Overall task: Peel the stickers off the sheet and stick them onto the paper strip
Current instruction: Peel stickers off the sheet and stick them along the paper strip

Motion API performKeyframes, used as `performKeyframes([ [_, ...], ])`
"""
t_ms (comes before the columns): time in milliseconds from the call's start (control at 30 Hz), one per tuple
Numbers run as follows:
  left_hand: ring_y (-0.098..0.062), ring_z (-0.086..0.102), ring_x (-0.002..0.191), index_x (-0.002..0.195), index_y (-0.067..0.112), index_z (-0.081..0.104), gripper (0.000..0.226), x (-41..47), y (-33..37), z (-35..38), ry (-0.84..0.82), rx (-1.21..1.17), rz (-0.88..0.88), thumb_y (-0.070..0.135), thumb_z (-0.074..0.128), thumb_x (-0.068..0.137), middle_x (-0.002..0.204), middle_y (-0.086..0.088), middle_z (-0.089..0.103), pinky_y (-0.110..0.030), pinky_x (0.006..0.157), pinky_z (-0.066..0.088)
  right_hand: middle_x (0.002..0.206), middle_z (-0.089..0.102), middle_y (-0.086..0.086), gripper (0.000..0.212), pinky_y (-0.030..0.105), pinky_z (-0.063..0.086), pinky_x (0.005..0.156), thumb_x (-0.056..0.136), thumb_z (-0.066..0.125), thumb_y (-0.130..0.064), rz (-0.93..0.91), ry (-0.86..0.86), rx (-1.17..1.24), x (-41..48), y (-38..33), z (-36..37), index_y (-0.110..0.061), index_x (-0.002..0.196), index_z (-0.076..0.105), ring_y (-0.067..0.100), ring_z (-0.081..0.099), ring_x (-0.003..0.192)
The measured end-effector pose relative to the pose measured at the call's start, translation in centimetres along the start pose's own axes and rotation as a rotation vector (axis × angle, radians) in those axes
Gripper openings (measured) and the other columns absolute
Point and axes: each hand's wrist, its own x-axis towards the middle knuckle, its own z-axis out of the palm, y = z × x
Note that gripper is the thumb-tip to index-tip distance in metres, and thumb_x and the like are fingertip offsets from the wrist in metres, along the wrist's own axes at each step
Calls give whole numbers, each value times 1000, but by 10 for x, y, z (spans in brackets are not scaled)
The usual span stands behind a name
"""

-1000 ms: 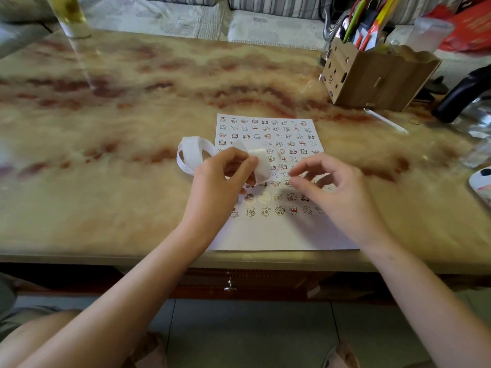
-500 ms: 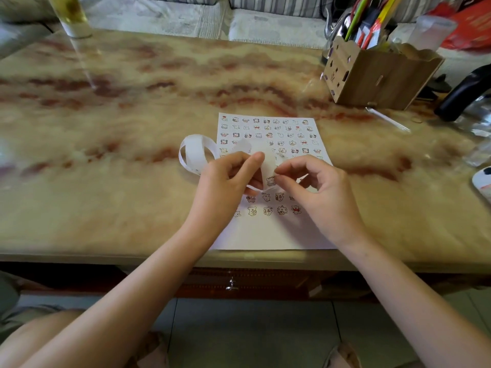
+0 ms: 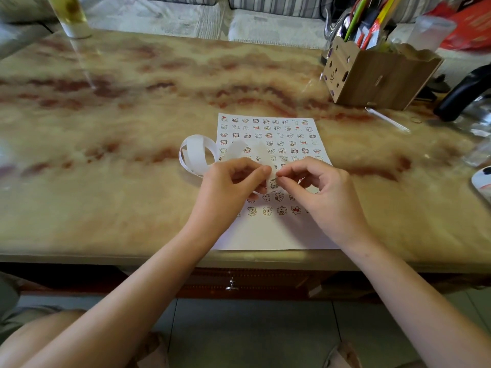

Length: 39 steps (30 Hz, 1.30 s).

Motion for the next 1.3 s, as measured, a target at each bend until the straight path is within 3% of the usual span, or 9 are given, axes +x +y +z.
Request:
performKeyframes([
  [167, -5, 63, 63, 80, 8, 70, 13, -1, 0, 1, 7, -2, 5, 12, 64, 90, 73, -13, 70, -16, 62, 53, 81, 69, -4, 9, 13, 46, 67, 82, 72, -4, -23, -13, -30, -1, -1, 0, -10, 88, 71, 5, 60, 73],
  [333, -5, 61, 61, 79, 8, 70, 13, -1, 0, 2, 9, 4, -4, 12, 64, 90, 70, -11, 68, -16, 60, 52, 81, 68, -2, 8, 19, 45, 61, 81, 74, -6, 61, -47, 0, -1, -3, -1, -12, 83, 69, 8, 57, 69],
  [500, -10, 64, 64, 81, 2, 71, 15, -2, 0, 3, 19, 0, -23, 13, 64, 90, 74, -17, 70, -17, 61, 54, 83, 63, -2, 7, 18, 43, 61, 83, 71, -10, 13, -55, -89, -2, -3, -1, -14, 82, 66, 12, 56, 72],
  [633, -8, 63, 60, 77, 3, 69, 17, -2, 0, 3, 29, -19, -56, 13, 64, 90, 66, -8, 67, -14, 55, 50, 89, 57, -8, 4, 21, 42, 70, 84, 68, -16, -127, -25, -243, -6, -4, -1, -14, 83, 65, 15, 55, 81],
  [767, -8, 61, 57, 74, 7, 69, 19, 0, -2, 1, 48, 17, -74, 15, 64, 90, 58, 3, 66, -20, 60, 54, 92, 58, -5, 4, 18, 40, 67, 85, 68, -16, -134, -46, -174, -8, -12, -6, -13, 84, 65, 13, 54, 77],
  [867, -12, 62, 60, 75, 6, 69, 19, 1, -4, 1, 55, 30, -87, 16, 64, 90, 62, -4, 67, -29, 68, 56, 80, 65, -4, 6, 25, 44, 60, 83, 71, -10, -22, -81, 41, -7, -23, -17, -14, 82, 66, 8, 57, 70],
  [967, -13, 62, 62, 77, 4, 70, 19, 1, -4, 2, 55, 38, -101, 17, 64, 90, 69, -9, 70, -32, 71, 56, 63, 64, -8, 9, 17, 40, 50, 80, 73, -10, 197, -85, 144, 1, -21, -38, -16, 79, 67, 5, 56, 58],
  [1133, -9, 61, 59, 75, 5, 69, 20, 0, -4, 1, 46, 67, -98, 16, 63, 91, 68, -9, 70, -24, 67, 54, 56, 67, -6, 3, 13, 33, 39, 79, 73, -6, 531, -150, 17, 7, 3, -74, -5, 80, 69, 0, 51, 44],
  [1300, -11, 60, 59, 75, 5, 69, 20, 1, -3, 2, 48, 77, -99, 15, 63, 91, 69, -11, 70, -29, 69, 55, 63, 70, 1, 3, 14, 33, 39, 79, 73, -5, 658, -179, -61, 4, 11, -85, -5, 76, 71, 2, 53, 45],
])
